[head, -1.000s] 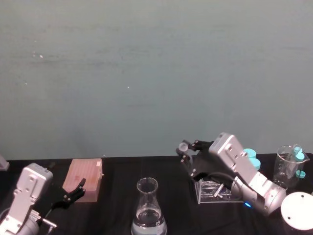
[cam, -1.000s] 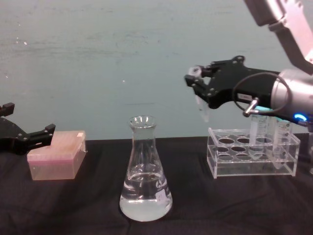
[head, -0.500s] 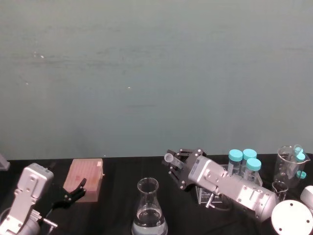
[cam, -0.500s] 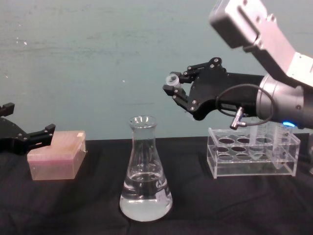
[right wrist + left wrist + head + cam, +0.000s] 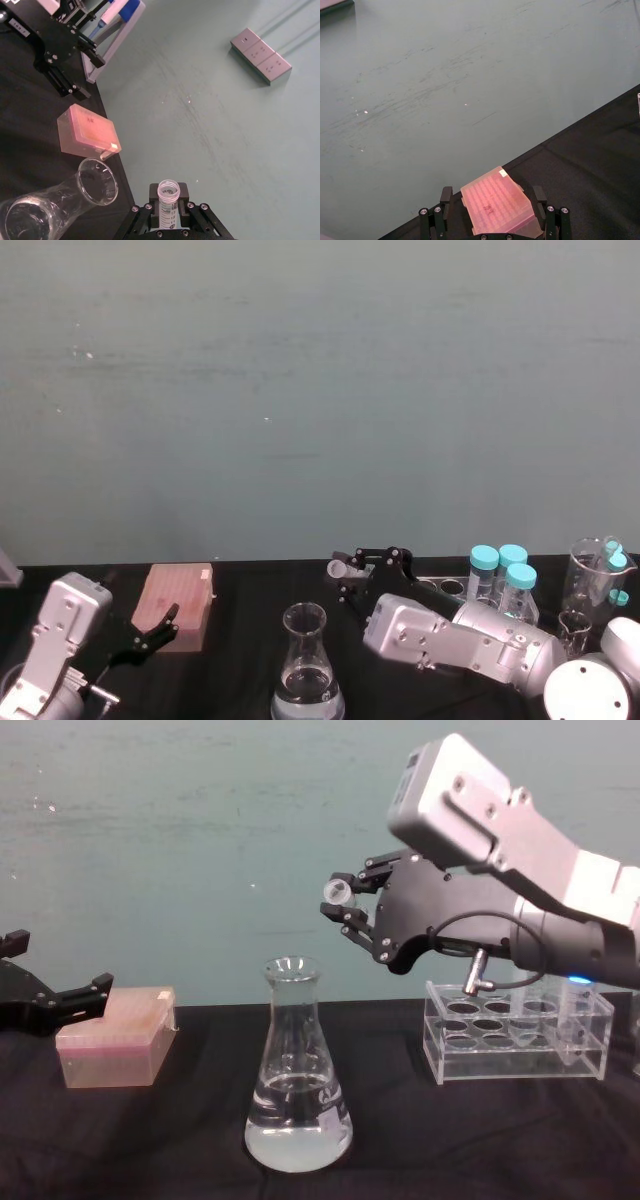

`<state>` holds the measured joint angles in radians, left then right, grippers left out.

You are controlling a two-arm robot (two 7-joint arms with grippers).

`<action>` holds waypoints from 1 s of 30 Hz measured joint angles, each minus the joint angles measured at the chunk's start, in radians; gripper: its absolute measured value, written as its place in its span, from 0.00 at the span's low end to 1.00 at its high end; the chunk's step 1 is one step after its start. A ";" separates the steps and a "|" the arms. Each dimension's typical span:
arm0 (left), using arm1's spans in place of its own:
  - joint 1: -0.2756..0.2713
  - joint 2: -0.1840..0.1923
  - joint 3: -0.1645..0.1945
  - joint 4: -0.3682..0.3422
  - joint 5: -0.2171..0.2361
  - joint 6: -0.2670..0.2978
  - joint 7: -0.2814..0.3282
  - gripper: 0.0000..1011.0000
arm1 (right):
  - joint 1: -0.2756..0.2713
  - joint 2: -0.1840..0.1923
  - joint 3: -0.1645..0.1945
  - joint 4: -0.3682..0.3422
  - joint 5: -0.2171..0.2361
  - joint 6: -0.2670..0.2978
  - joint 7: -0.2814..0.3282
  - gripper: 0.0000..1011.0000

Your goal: Pour the liquid from the test tube into the beaker using one hand.

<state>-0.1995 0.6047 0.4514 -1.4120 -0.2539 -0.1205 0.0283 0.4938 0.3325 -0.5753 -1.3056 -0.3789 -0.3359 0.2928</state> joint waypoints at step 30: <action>0.000 0.000 0.000 0.000 0.000 0.000 0.000 0.99 | 0.035 0.023 -0.078 -0.001 -0.227 -0.040 -0.120 0.21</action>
<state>-0.1995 0.6047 0.4514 -1.4120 -0.2539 -0.1205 0.0283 0.5285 0.3556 -0.6536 -1.3062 -0.6056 -0.3762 0.1726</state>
